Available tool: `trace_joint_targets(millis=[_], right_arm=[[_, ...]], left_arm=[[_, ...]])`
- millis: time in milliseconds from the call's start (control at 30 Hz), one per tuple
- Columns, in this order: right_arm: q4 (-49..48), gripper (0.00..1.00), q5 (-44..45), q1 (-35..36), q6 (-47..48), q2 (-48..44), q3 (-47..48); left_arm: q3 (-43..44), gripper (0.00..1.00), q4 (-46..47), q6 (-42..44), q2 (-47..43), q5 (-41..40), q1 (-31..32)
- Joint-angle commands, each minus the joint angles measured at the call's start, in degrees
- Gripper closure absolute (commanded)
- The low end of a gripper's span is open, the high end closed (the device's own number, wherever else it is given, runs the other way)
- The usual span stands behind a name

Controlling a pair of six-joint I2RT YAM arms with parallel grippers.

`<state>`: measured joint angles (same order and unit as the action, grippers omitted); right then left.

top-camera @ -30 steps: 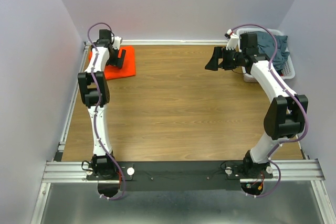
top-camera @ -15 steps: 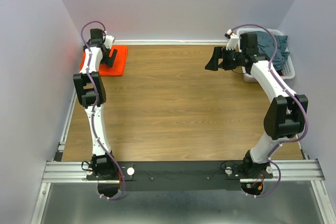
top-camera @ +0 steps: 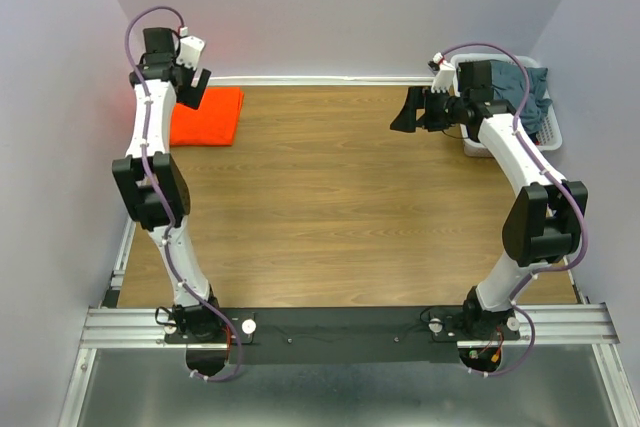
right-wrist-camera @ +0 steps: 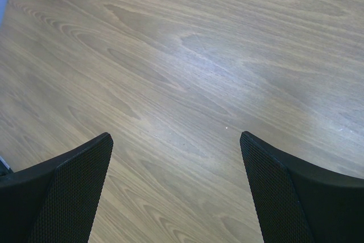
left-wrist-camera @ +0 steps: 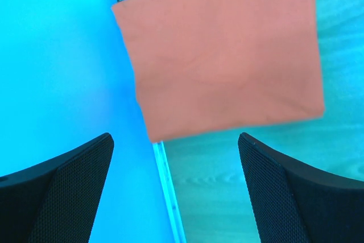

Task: Fold and stack the t-shirts
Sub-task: Neatly place the folded tshirt to the corner

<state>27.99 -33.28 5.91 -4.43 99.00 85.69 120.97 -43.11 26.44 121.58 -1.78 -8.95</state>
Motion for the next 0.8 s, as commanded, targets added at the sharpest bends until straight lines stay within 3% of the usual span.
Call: trace_joint_targets(millis=[0,300,767], right_arm=[[1.1,0.0,-1.0,-0.2,-0.1,-1.4,1.3],[1.1,0.0,-0.7,-0.2,0.5,-2.5,0.0],[1.2,0.0,0.1,-0.2,1.0,-2.1,-0.8]], left_arm=[[-9.8,0.02,-2.9,0.6,-3.6,7.2,-3.5],[-24.0,0.02,-2.0,6.4,-8.2,10.0,-7.3],[-17.1,0.02,-0.8,5.6,5.2,16.5,-8.2]])
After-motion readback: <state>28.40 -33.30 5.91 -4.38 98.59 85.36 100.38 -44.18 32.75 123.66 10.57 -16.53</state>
